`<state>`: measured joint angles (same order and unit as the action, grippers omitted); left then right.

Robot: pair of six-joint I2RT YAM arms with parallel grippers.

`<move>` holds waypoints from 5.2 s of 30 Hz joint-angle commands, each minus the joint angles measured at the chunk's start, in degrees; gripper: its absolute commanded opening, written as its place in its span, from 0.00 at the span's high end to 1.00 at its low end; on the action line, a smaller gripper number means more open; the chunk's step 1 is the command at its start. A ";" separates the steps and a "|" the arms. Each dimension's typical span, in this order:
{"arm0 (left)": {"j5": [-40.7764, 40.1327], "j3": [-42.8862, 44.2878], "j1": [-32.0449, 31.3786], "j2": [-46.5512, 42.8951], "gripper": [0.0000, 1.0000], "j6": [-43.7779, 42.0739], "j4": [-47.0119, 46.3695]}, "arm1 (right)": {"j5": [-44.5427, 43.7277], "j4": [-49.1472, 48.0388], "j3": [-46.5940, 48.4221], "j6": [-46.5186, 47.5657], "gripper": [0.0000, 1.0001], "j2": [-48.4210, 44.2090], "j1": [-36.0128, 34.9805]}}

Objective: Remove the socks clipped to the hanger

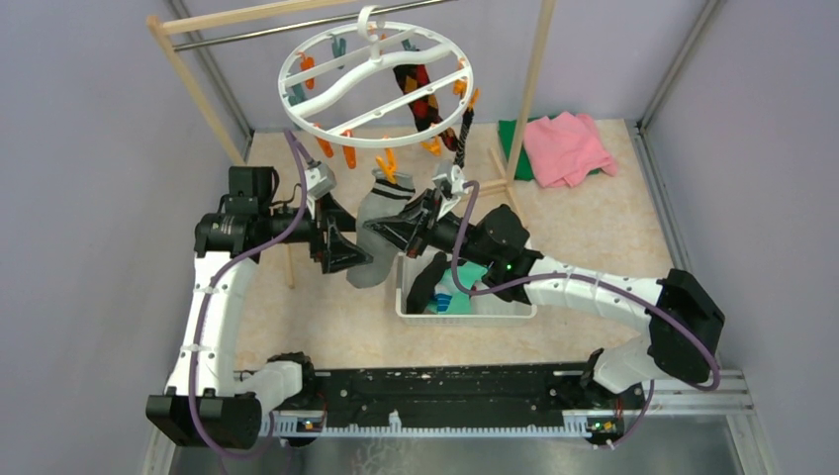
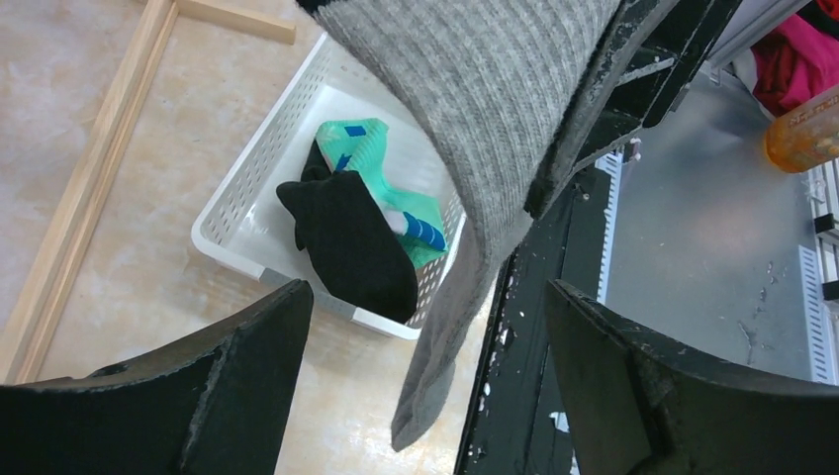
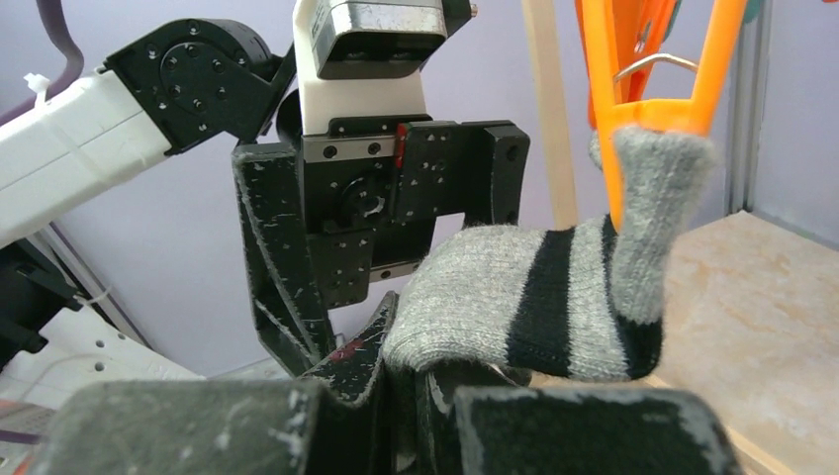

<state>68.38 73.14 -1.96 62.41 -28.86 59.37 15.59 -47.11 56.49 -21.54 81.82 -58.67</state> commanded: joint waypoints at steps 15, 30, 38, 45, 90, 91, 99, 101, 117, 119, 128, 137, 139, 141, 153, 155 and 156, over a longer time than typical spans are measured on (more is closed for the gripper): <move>0.71 -3.92 -0.68 -5.81 1.00 4.99 -13.22 | -12.10 14.53 4.66 2.46 0.44 -6.15 -0.30; -0.92 -4.63 -1.28 -5.83 1.00 6.26 -13.74 | 3.82 26.89 16.78 4.79 0.32 -6.57 9.22; -0.53 -6.13 -1.77 -7.03 1.00 7.05 -15.52 | 4.76 26.85 19.34 5.97 0.34 -4.69 10.08; -0.19 -6.77 -2.59 -7.10 1.00 8.20 -16.65 | 6.89 23.87 20.56 4.74 0.34 -1.86 10.67; -9.97 -7.39 -13.83 -8.12 1.00 10.59 -19.94 | 3.46 9.19 19.53 11.60 0.42 3.72 9.57; -10.05 -7.54 -13.93 -8.18 1.00 10.70 -20.19 | 3.54 8.14 19.15 11.11 0.42 3.56 9.55; -11.74 -8.55 -14.80 -7.94 1.00 11.74 -21.48 | 2.90 -0.94 14.76 5.11 0.41 3.19 9.60; -12.19 -8.54 -14.99 -7.93 1.00 11.91 -21.77 | 1.89 -3.44 13.00 3.81 0.39 3.12 9.55; -13.09 -8.28 -16.56 -7.99 1.00 12.31 -22.13 | -0.30 -9.18 10.96 1.11 0.35 4.43 9.55; -13.39 -8.20 -16.75 -8.08 1.00 12.08 -22.02 | -0.39 -9.29 11.25 1.14 0.39 4.69 9.54; -15.35 -8.81 -17.33 -7.69 1.00 11.35 -21.76 | 0.64 -6.85 14.00 1.45 0.89 5.61 9.54; -18.72 -12.52 -20.75 -6.53 1.00 2.61 -18.03 | 1.09 -1.94 15.24 2.21 1.00 5.25 9.54; -20.00 -13.37 -22.36 -6.51 1.00 0.88 -17.81 | 1.18 -0.93 15.47 2.38 1.00 5.28 9.56; -20.98 -13.44 -24.04 -6.15 1.00 0.39 -18.45 | 1.19 -0.09 15.66 2.55 1.00 5.31 9.54; -24.87 -7.94 -35.18 3.37 1.00 -1.92 -25.94 | -0.43 2.75 15.16 1.05 1.00 4.94 9.49; -26.48 -7.42 -37.02 4.61 1.00 -2.62 -28.31 | -0.48 2.89 14.79 0.82 1.00 4.66 9.46; -27.02 -7.08 -37.80 5.33 1.00 -2.82 -29.07 | -0.48 2.79 14.54 0.60 1.00 4.45 9.47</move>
<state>43.40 62.92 -37.15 66.26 -28.99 37.76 14.83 -44.03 70.24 -19.84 87.31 -48.75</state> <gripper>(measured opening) 0.008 0.171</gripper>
